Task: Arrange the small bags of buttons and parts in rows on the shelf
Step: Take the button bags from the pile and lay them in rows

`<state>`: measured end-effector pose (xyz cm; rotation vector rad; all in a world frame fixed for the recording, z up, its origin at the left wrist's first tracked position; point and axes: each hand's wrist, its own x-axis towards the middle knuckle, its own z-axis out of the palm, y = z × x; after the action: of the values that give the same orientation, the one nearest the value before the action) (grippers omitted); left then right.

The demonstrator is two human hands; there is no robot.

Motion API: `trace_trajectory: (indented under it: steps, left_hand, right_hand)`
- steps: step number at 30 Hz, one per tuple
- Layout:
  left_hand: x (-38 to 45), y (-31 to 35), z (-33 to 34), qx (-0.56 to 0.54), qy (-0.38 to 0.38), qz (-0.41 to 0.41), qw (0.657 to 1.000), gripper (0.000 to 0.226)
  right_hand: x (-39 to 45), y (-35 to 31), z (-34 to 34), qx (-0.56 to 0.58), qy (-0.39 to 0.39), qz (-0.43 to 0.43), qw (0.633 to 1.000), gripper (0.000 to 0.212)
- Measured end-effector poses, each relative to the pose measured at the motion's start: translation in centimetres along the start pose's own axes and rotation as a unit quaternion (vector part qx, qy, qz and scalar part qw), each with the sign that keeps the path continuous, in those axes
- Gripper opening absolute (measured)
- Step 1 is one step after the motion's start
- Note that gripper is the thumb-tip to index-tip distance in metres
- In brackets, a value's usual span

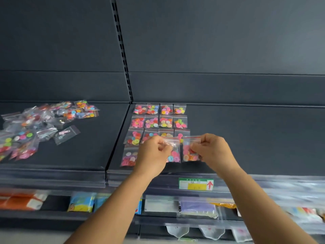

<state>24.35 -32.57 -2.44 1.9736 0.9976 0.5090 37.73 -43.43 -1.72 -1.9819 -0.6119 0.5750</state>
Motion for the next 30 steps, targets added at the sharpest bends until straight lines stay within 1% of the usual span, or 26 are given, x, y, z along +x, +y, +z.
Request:
trace_trajectory:
  steps: [1, 3, 6, 10, 12, 14, 16, 18, 21, 26, 30]
  left_hand:
    - [-0.2, -0.1, 0.3, 0.032, 0.004, 0.005, 0.999, 0.007]
    - [-0.4, -0.2, 0.8, 0.096, 0.009, 0.018, 0.995, 0.012]
    - [-0.4, -0.3, 1.1, 0.171, 0.024, 0.039, 0.984, 0.023]
    - [-0.6, -0.8, 1.1, 0.266, 0.074, 0.102, 0.956, 0.044]
    - [-0.9, -1.1, 0.9, 0.293, 0.057, 0.163, 0.941, 0.045]
    - [-1.1, -1.3, 0.8, 0.295, 0.005, 0.222, 0.929, 0.035]
    - [-1.2, -1.5, 0.8, 0.283, -0.033, 0.233, 0.93, 0.028]
    - [-1.1, -1.7, 0.6, 0.28, -0.05, 0.222, 0.933, 0.027]
    - [-1.2, -1.8, 0.2, 0.281, -0.06, 0.212, 0.934, 0.029]
    - [-1.5, -1.5, -0.2, 0.286, -0.078, 0.221, 0.929, 0.032]
    - [-1.3, -1.5, -0.6, 0.286, -0.091, 0.213, 0.93, 0.033]
  right_hand:
    - [0.0, 0.3, 0.2, -0.01, -0.008, 0.001, 1.0, 0.008]
    - [0.1, 0.7, 0.8, -0.04, -0.014, -0.008, 0.999, 0.009]
    - [0.1, 0.9, 1.7, -0.102, -0.008, -0.033, 0.994, 0.022]
    - [-0.2, 1.0, 1.9, -0.225, 0.024, -0.099, 0.969, 0.045]
    - [-0.4, 1.1, 1.4, -0.244, 0.02, -0.14, 0.959, 0.042]
    - [-0.8, 1.1, 1.1, -0.258, -0.018, -0.181, 0.949, 0.028]
    - [-1.3, 1.0, 1.1, -0.291, -0.057, -0.216, 0.93, 0.014]
    - [-1.5, 1.0, 1.3, -0.312, -0.078, -0.226, 0.92, 0.015]
    - [-1.6, 0.6, 1.6, -0.306, -0.082, -0.221, 0.922, 0.018]
    - [-1.8, 0.4, 1.9, -0.288, -0.072, -0.227, 0.928, 0.014]
    - [-1.7, 0.4, 2.0, -0.292, -0.081, -0.215, 0.929, 0.012]
